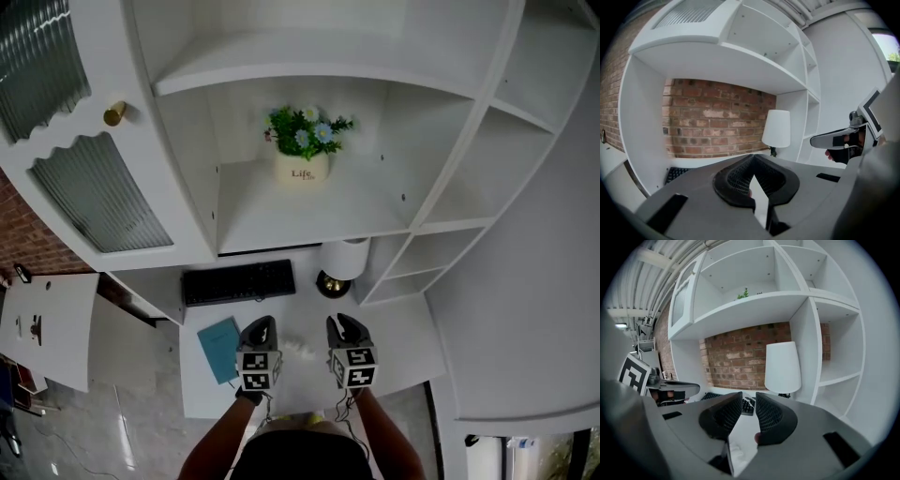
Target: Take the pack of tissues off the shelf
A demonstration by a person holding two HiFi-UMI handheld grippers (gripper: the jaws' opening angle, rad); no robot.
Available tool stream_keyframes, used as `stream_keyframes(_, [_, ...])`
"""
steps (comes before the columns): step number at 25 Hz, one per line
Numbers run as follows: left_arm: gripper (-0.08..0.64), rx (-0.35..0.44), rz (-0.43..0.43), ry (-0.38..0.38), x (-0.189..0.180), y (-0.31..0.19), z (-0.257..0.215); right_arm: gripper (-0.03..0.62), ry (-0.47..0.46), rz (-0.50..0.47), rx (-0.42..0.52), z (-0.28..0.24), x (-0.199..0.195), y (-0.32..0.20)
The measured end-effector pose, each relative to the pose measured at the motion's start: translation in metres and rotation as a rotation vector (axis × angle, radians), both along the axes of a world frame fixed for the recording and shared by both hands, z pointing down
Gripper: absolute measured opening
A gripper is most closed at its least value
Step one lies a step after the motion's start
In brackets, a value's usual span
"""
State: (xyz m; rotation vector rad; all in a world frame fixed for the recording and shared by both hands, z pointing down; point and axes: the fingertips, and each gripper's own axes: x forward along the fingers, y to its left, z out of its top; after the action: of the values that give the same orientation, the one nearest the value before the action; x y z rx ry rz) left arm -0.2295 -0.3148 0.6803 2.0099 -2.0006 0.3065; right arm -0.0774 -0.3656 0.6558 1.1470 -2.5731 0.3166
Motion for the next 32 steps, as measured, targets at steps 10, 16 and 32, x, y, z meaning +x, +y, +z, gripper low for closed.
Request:
stream_keyframes(10, [0.017, 0.177, -0.034, -0.053, -0.016, -0.009, -0.100, 0.058, -0.100, -0.015, 0.105, -0.083, -0.013, -0.012])
stream_keyframes(16, [0.017, 0.247, -0.058, -0.039, -0.024, -0.008, -0.148, 0.053, -0.144, -0.030, 0.145, -0.122, -0.016, -0.014])
stream_keyframes(32, [0.017, 0.330, -0.066, -0.055, -0.033, 0.002, -0.196, 0.023, -0.172, -0.039, 0.233, -0.177, -0.014, -0.011])
